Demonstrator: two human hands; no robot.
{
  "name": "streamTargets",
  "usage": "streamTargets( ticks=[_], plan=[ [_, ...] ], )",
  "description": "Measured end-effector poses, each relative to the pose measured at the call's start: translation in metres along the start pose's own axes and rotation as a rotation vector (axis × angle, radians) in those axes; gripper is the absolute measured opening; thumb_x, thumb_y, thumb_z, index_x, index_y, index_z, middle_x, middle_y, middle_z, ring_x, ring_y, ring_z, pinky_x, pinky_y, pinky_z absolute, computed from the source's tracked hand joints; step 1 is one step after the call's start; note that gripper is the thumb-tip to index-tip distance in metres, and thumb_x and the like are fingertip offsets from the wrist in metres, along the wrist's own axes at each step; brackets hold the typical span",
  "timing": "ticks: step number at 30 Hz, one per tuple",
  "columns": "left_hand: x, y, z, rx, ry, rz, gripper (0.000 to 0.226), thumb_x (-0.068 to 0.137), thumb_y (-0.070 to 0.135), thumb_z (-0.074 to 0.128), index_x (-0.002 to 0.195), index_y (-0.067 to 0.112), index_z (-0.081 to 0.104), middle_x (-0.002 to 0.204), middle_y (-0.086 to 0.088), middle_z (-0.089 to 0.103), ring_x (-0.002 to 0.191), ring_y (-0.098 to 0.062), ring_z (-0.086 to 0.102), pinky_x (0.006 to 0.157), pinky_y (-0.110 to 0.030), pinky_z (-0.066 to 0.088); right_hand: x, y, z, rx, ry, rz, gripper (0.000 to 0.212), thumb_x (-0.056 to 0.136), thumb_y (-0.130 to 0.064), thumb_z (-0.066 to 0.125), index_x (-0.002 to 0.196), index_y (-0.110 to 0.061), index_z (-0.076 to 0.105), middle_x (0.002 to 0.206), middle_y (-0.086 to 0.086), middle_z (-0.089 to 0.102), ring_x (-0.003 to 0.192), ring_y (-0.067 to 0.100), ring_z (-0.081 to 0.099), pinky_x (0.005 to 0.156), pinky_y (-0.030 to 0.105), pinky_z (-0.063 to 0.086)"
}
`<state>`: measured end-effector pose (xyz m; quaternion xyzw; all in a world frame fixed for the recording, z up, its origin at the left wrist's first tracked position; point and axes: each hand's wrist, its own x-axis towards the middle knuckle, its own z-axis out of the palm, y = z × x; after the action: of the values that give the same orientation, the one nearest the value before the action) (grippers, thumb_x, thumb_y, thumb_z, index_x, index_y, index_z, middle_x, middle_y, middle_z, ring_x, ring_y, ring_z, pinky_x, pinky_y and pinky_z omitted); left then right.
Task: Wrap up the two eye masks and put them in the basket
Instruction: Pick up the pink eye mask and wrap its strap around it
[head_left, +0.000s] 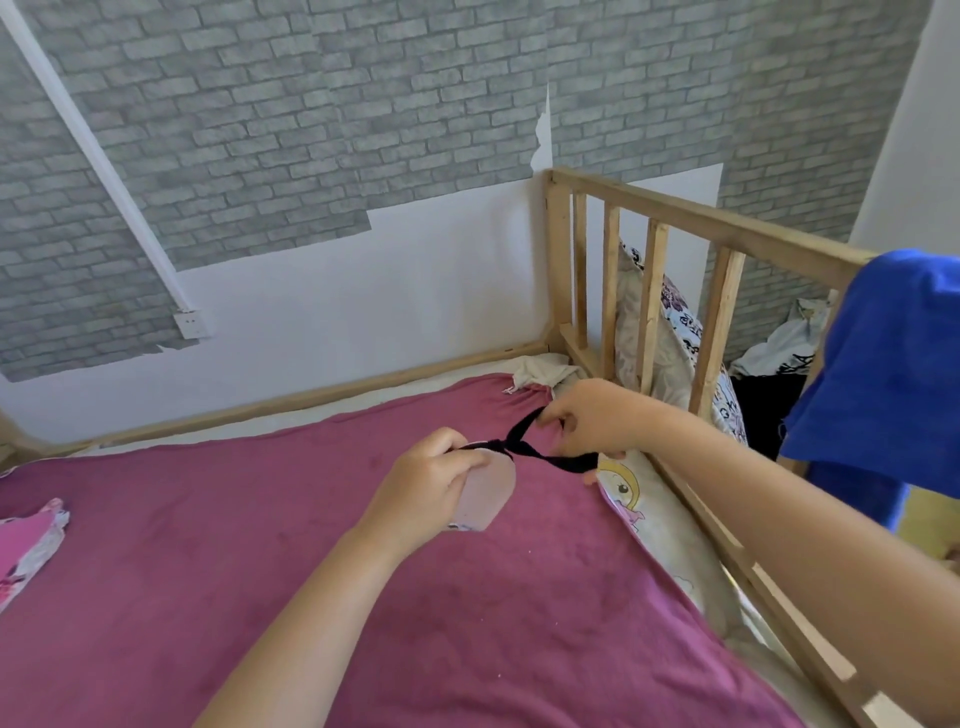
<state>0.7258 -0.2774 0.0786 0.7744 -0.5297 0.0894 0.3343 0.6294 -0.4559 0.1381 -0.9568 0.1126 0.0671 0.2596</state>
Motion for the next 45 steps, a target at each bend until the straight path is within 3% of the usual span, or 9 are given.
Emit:
streamTargets(
  ticks=[4,10,13,18,24,28,36,40,45],
  plan=[
    [0.006,0.004,-0.002,-0.216,0.193,-0.117,0.031,0.076,0.003,0.043,0.086,0.006,0.072,0.091,0.001,0.066,0.081,0.022,0.052,0.07,0.003,0.039,0.002,0.001,0.022,0.278,0.099,-0.009,0.044,0.078,-0.009,0.057,0.122,-0.009,0.054,0.079,0.014,0.068,0.036,0.006,0.044,0.04,0.013,0.041],
    [0.001,0.014,0.001,-0.399,0.312,-0.125,0.031,0.072,0.022,0.042,0.082,0.019,0.071,0.082,0.048,0.061,0.088,0.021,0.056,0.076,0.003,0.04,0.006,0.004,0.054,0.636,0.257,0.007,0.02,0.081,-0.011,0.059,0.099,-0.009,0.069,0.062,-0.001,0.061,0.031,0.002,0.036,0.032,0.01,0.029],
    [0.0,0.017,0.004,-0.476,0.382,-0.224,0.026,0.07,0.014,0.047,0.077,0.013,0.072,0.079,0.047,0.062,0.083,0.021,0.057,0.073,0.003,0.04,0.004,0.004,0.067,0.706,0.312,0.061,0.016,0.084,-0.019,0.061,0.079,-0.008,0.072,0.048,-0.01,0.06,0.035,-0.002,0.041,0.037,0.007,0.03],
    [0.001,0.022,0.008,-0.628,0.414,-0.379,0.05,0.08,-0.012,0.05,0.06,0.031,0.065,0.066,0.037,0.067,0.074,0.018,0.06,0.069,0.002,0.043,0.002,0.007,0.077,0.984,0.346,0.036,0.012,0.082,0.001,0.06,0.08,-0.009,0.068,0.036,-0.018,0.06,0.03,-0.005,0.043,0.037,0.003,0.032],
    [0.005,0.026,0.011,-0.777,0.472,-0.441,0.047,0.082,-0.012,0.048,0.061,0.026,0.064,0.059,0.029,0.069,0.067,0.014,0.062,0.065,0.0,0.046,0.005,0.012,0.086,1.296,0.338,0.049,0.025,0.081,0.0,0.058,0.064,-0.017,0.065,0.045,-0.01,0.064,0.049,0.007,0.049,0.051,0.017,0.036],
    [0.006,0.023,0.009,-0.784,0.508,-0.48,0.041,0.083,-0.009,0.051,0.065,0.024,0.066,0.059,0.029,0.069,0.066,0.015,0.061,0.063,0.001,0.046,0.001,0.01,0.096,1.594,0.264,0.053,0.037,0.084,-0.001,0.052,0.052,-0.017,0.062,0.044,-0.008,0.061,0.042,0.003,0.052,0.043,0.014,0.038],
    [0.012,0.032,0.014,-0.755,0.72,-0.493,0.036,0.085,-0.006,0.049,0.069,0.027,0.054,0.067,0.012,0.057,0.057,0.013,0.055,0.057,0.0,0.042,0.0,-0.013,0.096,1.398,0.529,-0.032,0.022,0.088,-0.006,0.051,0.069,-0.016,0.055,0.057,-0.007,0.058,0.055,0.008,0.049,0.048,0.02,0.037],
    [0.007,0.035,0.024,-0.762,0.529,-0.506,0.034,0.083,-0.006,0.051,0.077,0.025,0.038,0.066,0.003,0.045,0.048,0.007,0.047,0.049,-0.005,0.039,0.005,-0.009,0.079,1.342,0.626,0.009,0.012,0.089,-0.013,0.051,0.078,-0.014,0.056,0.066,-0.002,0.054,0.058,0.011,0.048,0.053,0.023,0.038],
    [0.005,0.023,0.016,-0.635,0.207,-0.474,0.038,0.081,0.0,0.056,0.099,0.03,0.045,0.098,0.006,0.058,0.083,0.002,0.056,0.069,-0.002,0.046,0.01,0.002,0.054,1.078,0.611,-0.073,0.02,0.085,-0.005,0.057,0.082,-0.024,0.06,0.062,0.0,0.05,0.053,0.007,0.047,0.055,0.02,0.039]
  ],
)
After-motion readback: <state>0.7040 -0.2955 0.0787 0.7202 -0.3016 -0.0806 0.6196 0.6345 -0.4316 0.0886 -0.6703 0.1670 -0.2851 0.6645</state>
